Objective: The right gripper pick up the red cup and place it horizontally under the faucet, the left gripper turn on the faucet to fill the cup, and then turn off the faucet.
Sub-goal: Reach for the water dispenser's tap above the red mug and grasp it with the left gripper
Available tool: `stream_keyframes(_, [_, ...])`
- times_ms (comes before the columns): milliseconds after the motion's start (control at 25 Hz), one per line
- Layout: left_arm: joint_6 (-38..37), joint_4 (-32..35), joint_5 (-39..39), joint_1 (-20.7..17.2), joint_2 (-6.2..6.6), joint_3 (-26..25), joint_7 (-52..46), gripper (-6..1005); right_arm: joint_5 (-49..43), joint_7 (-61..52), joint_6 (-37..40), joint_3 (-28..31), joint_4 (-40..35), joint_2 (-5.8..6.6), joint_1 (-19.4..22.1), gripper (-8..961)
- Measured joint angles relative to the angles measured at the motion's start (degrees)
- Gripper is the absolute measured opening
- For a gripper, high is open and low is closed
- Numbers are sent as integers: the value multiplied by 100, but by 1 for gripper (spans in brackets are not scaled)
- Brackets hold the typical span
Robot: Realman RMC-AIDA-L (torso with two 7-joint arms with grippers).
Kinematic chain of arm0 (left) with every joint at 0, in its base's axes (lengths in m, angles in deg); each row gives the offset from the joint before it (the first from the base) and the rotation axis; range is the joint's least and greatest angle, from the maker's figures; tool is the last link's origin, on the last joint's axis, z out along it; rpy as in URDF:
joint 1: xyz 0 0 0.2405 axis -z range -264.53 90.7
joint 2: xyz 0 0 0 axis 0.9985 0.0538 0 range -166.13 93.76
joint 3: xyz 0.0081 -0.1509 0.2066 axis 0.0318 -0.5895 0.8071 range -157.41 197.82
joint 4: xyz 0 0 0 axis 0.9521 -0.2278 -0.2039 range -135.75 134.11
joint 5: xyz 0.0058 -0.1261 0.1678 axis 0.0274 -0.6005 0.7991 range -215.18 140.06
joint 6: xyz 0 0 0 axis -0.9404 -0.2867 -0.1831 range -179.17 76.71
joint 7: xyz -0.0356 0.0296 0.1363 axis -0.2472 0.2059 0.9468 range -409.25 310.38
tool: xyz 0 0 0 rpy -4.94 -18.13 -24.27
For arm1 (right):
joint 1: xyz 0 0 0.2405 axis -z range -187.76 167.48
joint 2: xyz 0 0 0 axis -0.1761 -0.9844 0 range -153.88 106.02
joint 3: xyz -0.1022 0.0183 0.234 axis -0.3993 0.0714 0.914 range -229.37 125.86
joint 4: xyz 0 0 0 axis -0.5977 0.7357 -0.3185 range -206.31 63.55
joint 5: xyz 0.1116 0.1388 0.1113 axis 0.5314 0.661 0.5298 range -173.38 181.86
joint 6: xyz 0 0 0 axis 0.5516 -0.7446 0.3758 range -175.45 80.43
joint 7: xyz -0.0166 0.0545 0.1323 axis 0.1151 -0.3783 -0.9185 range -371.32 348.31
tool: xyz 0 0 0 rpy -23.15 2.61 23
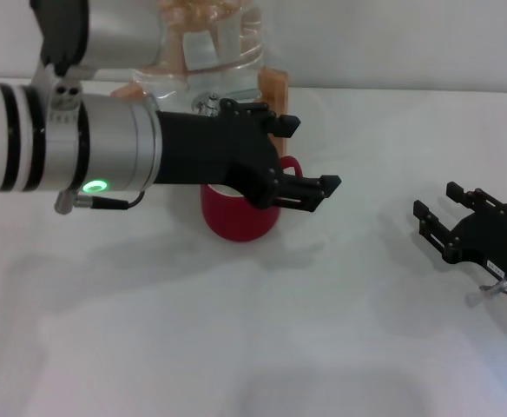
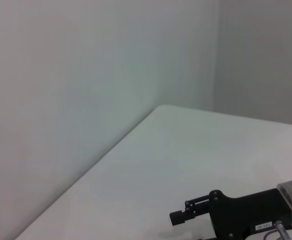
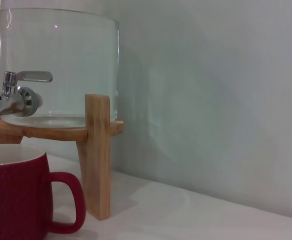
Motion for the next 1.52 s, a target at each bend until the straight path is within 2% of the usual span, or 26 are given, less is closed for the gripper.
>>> stream_keyframes(600, [1036,8,191,631,15,-853,-397,876,1,9,-201,-14,72,-9,-156,542])
stream_keyframes(760, [989,-151,199,650,-4,-838,-294,876,1,9,-208,-14,72,-9,-204,542])
stream_keyframes(1040, [758,-778,123,950,-15,-802,82,876,0,8,-221,-5,70,-9,-213,542])
stream_keyframes(1280, [599,-945,136,1118,-13,-621,114,876,1,3,-225,5,70,-9,-193,541])
stream_keyframes(1520, [511,-927,309,1099,-12,-518,-27,876,26,1,-225,14,61,-9,-162,541])
